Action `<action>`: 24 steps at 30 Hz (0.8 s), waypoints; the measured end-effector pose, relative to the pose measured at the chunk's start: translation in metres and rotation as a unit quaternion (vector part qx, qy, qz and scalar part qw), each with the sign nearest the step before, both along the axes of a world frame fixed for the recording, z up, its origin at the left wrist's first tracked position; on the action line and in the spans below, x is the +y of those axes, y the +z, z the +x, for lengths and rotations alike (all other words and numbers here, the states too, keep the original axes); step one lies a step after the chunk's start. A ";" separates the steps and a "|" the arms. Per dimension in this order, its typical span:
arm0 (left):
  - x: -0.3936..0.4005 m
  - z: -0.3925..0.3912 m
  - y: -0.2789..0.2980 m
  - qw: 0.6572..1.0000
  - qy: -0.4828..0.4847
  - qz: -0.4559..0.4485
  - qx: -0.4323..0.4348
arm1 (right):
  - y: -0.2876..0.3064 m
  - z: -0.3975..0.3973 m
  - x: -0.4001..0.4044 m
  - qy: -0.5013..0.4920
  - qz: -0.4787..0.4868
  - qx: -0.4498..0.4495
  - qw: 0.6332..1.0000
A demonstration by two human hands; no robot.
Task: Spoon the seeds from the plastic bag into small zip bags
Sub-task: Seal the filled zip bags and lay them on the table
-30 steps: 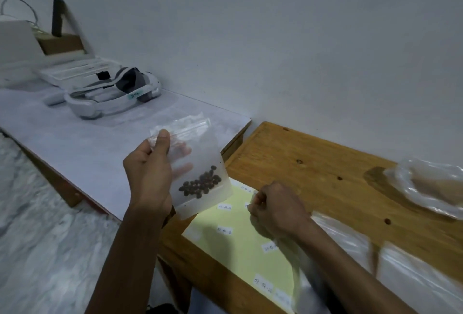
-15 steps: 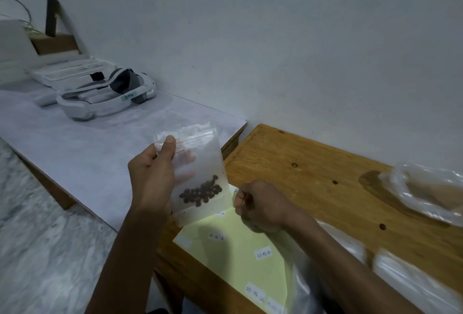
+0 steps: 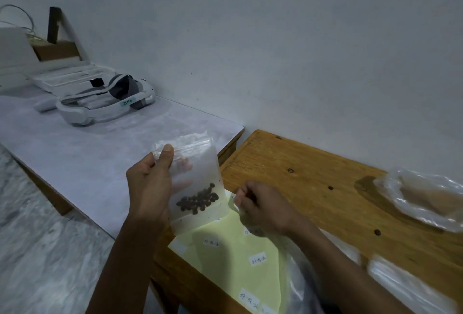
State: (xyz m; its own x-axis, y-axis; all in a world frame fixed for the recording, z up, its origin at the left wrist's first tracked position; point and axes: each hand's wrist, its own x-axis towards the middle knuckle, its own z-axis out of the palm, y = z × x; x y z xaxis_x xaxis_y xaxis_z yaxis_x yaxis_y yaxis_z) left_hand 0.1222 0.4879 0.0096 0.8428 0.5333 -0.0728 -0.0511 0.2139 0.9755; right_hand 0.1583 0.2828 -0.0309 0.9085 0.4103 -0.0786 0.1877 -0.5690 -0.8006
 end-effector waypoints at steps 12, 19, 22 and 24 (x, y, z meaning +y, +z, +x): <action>-0.042 0.005 0.002 0.995 -0.086 0.047 0.002 | 0.060 -0.015 -0.008 -0.036 0.078 -0.126 0.988; -0.061 0.003 -0.001 0.988 -0.140 0.063 -0.009 | 0.064 -0.013 0.002 -0.033 -0.016 -0.269 0.962; -0.062 0.001 -0.001 0.986 -0.145 0.075 -0.019 | 0.060 -0.014 0.001 -0.075 0.024 -0.281 0.957; -0.064 0.000 0.001 0.985 -0.152 0.077 -0.026 | 0.058 -0.014 0.000 -0.103 0.039 -0.275 0.955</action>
State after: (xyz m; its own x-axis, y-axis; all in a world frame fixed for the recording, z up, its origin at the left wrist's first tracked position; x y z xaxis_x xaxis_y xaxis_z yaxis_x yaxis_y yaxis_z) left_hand 0.1221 0.4244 0.0105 0.9656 0.2574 0.0361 -0.0575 0.0759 0.9955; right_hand 0.1441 0.2828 0.0276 0.8656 0.2030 0.4577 0.4827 -0.5814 -0.6550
